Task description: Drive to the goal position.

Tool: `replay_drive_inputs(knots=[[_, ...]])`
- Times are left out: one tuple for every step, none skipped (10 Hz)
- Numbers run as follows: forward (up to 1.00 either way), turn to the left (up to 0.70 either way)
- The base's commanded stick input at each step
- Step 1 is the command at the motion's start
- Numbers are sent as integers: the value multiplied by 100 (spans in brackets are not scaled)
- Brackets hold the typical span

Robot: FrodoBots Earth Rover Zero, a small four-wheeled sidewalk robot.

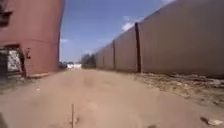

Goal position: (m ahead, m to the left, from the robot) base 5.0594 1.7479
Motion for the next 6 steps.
replay_drive_inputs(knots=[[100,0],[100,0],[100,0],[100,0],[100,0],[100,0]])
